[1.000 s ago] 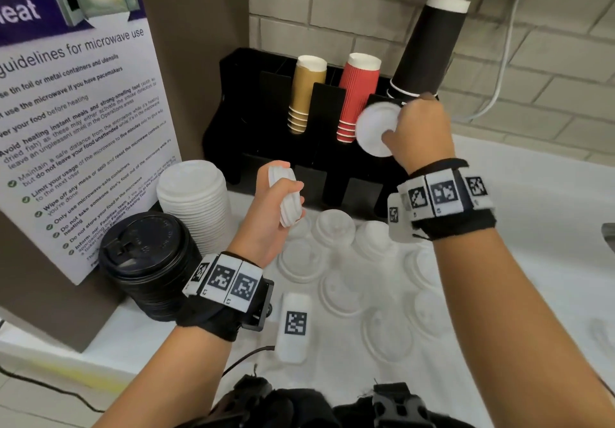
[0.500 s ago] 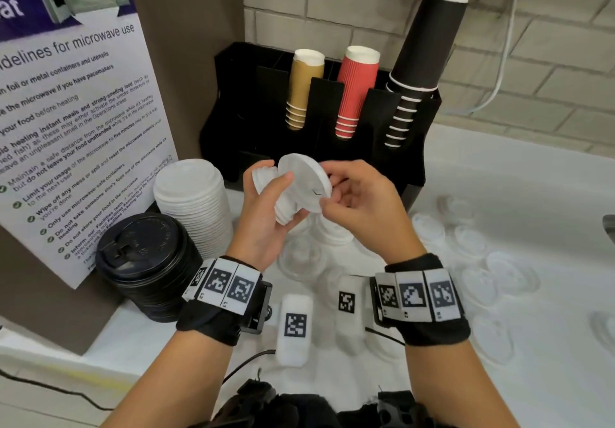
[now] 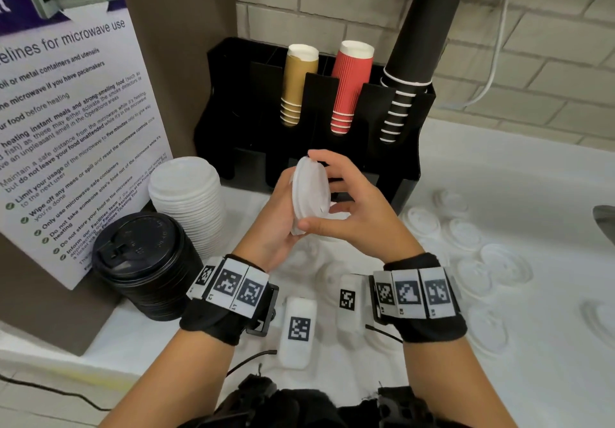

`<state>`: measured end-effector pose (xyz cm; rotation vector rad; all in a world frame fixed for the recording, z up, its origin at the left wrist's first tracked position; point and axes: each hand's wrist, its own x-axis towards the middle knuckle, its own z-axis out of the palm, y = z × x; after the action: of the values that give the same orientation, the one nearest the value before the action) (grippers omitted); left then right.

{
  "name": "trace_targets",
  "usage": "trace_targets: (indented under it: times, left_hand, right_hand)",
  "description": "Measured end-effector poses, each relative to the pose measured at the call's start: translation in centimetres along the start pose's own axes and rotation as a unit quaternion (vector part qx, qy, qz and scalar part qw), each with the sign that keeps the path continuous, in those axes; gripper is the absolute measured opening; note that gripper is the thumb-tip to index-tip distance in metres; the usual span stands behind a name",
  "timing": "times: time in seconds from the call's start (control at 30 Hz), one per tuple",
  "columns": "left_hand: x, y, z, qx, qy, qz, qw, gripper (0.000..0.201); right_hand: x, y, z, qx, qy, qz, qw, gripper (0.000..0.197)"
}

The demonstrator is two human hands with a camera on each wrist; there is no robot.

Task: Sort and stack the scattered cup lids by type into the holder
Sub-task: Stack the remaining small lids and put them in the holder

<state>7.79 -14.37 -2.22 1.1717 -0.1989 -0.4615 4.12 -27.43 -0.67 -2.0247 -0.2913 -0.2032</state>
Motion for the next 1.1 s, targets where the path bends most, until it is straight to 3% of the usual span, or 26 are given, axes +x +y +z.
trace_targets:
  times: [0.17,0.37,0.57,0.7,0.8,0.87,0.93,1.03,1.1]
  left_hand:
    - [-0.1,-0.4,-0.7,-0.064,-0.006,-0.020,0.998,0.057]
    - [-0.2,-0.8,-1.6,-0.058,-0.029,-0.022,0.998,0.071]
    - [-0.2,-1.3,-1.8,-0.059,-0.026,-0.017,0.998,0.072]
    - [0.0,-1.2,-2.4,-0.069,0.005,-0.006,0.998,0.060]
    - [0.4,-0.7,-3.3,-0.108,0.070,0.034,0.991,0.038]
    - [0.6,-0.3,-3.8,-0.117,0.106,0.067,0.985,0.021]
    - [0.7,0.1,-4.1,-0.127,0.121,0.087,0.981,0.023]
    - [0.6,0.2,-4.2,-0.121,0.130,0.098,0.979,0.022]
    - [0.4,0.2,-4.1,-0.099,0.132,0.098,0.981,0.018]
  right_hand:
    - [-0.3,0.5,0.1,0.032,0.005,0.030,0.999,0.075]
    - [-0.5,1.1,-0.1,0.052,-0.043,0.032,0.997,0.067]
    - [-0.4,1.2,0.3,0.066,-0.053,0.026,0.996,0.066]
    - [0.0,1.7,0.2,0.060,-0.030,0.047,0.997,0.058]
    - [1.5,2.6,0.6,-0.066,0.037,0.112,0.991,0.040]
    - [2.7,3.3,1.2,-0.213,-0.063,0.158,0.962,0.048]
    - [3.4,3.7,2.5,-0.321,-0.190,0.176,0.911,0.072]
    - [3.8,4.0,4.4,-0.399,-0.267,0.176,0.859,0.093]
    - [4.0,4.3,5.3,-0.431,-0.288,0.169,0.838,0.091]
